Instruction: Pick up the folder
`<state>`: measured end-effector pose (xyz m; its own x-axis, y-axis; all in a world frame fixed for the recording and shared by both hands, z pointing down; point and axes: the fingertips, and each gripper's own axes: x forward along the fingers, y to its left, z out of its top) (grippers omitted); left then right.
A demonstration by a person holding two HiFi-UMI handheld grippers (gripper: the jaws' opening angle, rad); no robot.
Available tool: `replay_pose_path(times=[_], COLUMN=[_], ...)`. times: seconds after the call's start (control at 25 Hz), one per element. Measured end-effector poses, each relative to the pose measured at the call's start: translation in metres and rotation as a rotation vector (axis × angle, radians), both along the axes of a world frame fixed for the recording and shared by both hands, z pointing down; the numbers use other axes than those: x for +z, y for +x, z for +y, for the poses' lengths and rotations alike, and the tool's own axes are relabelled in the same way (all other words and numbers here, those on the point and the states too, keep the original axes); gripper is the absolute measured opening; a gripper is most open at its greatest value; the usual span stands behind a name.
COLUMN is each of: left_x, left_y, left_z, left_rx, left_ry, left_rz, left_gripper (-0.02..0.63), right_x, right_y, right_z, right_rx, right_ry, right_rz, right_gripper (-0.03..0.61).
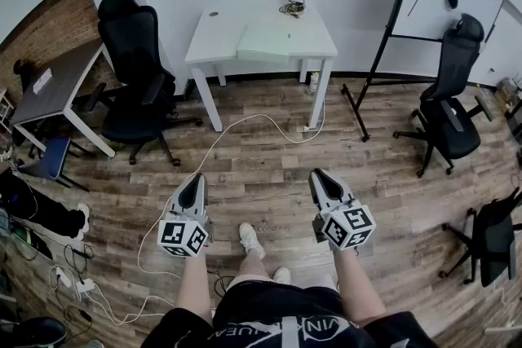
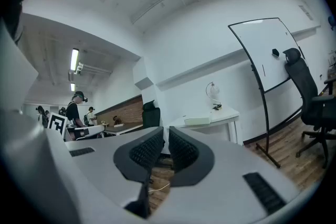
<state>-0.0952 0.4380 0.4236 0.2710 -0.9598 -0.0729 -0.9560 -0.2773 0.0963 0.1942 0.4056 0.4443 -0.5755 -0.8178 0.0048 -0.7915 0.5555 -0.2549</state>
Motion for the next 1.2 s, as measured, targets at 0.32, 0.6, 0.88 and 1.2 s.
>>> replay_pose_path(times=[0.32, 0.6, 0.88, 1.2], left_x=[-0.004, -0.007, -0.004, 0.0], left_y=[-0.007, -0.01, -0.018, -0.034], left_z=[-0.014, -0.036, -0.075, -0.137], left_rx=[0.006, 0.008, 0.003, -0.003], left_ry=[0.009, 0.018, 0.003, -0.021], left_rz=[-0.006, -0.033, -0.031, -0.027], left_gripper=[0.015, 0.015, 0.015, 0.015], right_x=[0.0, 0.003, 0.007, 0.011], right_y=[-0.002, 0.001, 0.001, -0.014], right_z=[-0.014, -0.036, -0.074, -0.137], right_rx=[0.03, 0.058, 0.072, 0.047], right_ry=[0.006, 0.014, 0.004, -0.006], right_rz=[0.004, 0.036, 0.038, 0.063], right_gripper=[0.049, 0.049, 0.049, 0.051])
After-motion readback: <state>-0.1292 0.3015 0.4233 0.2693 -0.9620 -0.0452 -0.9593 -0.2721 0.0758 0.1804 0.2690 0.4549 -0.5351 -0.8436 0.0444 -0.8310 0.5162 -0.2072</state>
